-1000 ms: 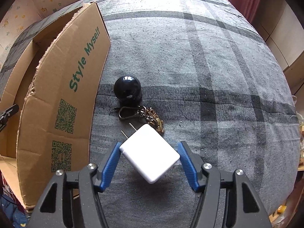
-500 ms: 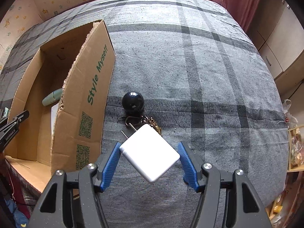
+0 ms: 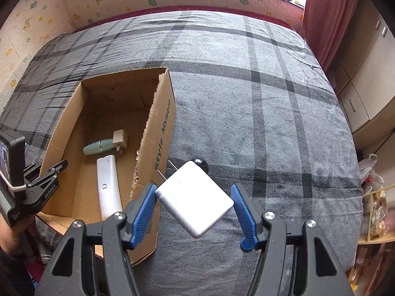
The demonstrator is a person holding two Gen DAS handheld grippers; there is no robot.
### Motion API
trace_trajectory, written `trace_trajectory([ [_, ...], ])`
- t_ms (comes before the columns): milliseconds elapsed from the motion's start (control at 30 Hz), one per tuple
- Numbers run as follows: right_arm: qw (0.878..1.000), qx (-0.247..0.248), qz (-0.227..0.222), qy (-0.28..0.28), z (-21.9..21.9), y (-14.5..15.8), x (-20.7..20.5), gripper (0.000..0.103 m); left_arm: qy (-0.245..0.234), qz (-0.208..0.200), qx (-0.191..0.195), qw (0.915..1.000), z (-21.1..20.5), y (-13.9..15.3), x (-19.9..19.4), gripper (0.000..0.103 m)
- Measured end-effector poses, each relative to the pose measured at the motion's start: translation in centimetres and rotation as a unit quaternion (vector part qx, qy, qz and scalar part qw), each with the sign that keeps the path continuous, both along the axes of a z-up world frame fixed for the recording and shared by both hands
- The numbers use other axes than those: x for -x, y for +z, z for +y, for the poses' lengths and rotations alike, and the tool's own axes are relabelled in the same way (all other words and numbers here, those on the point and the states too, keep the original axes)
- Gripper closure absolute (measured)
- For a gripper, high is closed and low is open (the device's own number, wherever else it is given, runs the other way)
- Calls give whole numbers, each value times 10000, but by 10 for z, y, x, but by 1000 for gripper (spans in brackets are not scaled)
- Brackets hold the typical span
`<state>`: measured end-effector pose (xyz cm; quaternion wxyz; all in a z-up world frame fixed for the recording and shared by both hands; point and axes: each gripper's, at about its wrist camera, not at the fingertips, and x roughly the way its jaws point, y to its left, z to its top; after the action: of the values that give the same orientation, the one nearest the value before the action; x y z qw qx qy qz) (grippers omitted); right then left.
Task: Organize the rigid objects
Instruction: 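Lift the large white charger with the right tool and carry it into the box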
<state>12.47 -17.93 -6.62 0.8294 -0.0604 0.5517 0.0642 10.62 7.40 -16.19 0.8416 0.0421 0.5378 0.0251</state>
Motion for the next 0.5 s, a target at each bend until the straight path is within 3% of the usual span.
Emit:
trace_trajectory([
  [500, 9971, -118, -127, 736, 70, 19, -20, 37, -13, 1, 28, 10000, 0, -1, 0, 89],
])
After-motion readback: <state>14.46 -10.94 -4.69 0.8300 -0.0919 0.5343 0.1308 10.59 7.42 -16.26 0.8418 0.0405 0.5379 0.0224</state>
